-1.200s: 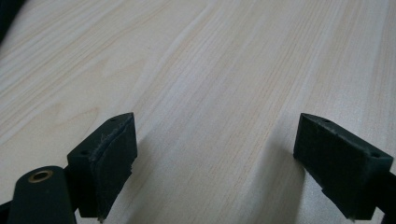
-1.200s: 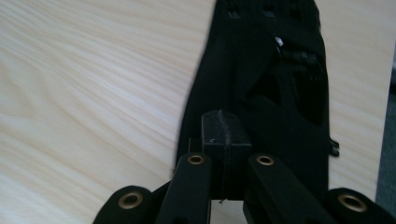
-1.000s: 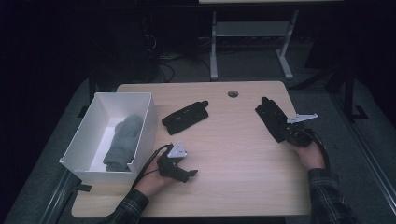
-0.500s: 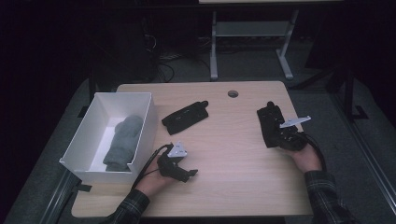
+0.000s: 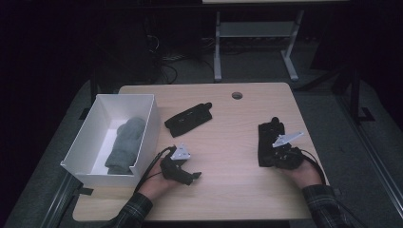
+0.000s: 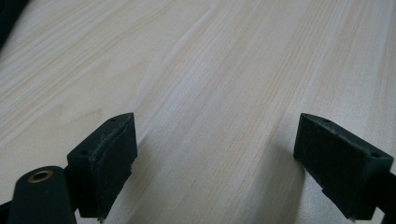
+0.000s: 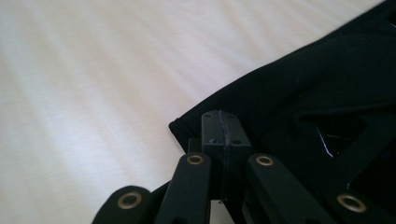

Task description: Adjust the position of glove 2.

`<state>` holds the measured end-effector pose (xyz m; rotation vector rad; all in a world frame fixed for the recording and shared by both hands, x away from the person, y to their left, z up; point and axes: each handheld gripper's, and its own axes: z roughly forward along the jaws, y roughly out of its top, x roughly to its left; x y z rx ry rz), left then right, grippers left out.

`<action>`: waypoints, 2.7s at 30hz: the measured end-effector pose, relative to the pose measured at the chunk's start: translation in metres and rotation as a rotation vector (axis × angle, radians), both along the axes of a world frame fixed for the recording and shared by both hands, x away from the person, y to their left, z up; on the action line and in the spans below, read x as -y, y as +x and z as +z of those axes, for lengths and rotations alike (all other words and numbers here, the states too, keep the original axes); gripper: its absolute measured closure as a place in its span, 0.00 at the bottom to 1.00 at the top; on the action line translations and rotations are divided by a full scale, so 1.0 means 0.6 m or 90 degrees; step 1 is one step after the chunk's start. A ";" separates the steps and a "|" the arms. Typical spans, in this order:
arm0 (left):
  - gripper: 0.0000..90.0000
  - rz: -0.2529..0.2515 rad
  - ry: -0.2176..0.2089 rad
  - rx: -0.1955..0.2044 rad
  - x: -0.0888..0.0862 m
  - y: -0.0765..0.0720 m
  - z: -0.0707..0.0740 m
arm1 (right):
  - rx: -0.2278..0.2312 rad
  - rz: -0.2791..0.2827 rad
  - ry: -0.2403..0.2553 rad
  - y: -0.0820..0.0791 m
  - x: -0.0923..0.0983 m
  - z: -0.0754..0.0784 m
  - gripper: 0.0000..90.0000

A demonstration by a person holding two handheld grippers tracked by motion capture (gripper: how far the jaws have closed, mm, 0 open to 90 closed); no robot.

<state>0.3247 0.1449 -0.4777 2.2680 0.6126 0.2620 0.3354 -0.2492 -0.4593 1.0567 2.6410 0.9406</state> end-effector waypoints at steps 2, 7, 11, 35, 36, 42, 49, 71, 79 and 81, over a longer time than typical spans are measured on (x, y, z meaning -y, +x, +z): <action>0.14 0.005 -0.004 -0.006 0.001 -0.001 0.000 | 0.002 0.015 0.000 -0.013 -0.008 0.001 1.00; 0.14 0.002 0.000 -0.002 0.000 0.000 0.000 | 0.041 -0.005 0.028 -0.016 0.004 0.025 1.00; 0.14 0.005 -0.001 -0.003 0.001 0.000 0.000 | 0.061 -0.054 0.022 0.012 0.033 0.031 1.00; 0.14 0.007 0.000 -0.003 0.002 0.001 0.000 | 0.033 -0.025 -0.009 0.044 0.009 -0.004 1.00; 0.14 0.007 -0.001 -0.003 0.002 0.001 0.000 | 0.033 -0.017 -0.012 0.040 0.004 -0.003 1.00; 0.14 0.007 0.000 -0.003 0.002 0.001 0.000 | 0.029 0.065 -0.017 0.007 -0.034 -0.001 1.00; 0.14 0.008 -0.001 -0.003 0.002 0.000 0.000 | 0.016 0.155 -0.010 -0.028 -0.077 0.001 1.00; 0.29 0.029 0.033 0.006 0.009 0.002 0.013 | 0.088 -0.018 0.015 -0.045 0.020 -0.011 0.34; 0.89 0.103 0.048 0.024 0.016 0.039 0.037 | 0.098 -0.061 0.004 -0.038 0.024 -0.025 0.25; 0.99 0.120 0.050 0.016 0.021 0.054 0.041 | 0.090 -0.064 0.023 -0.036 0.028 -0.028 0.25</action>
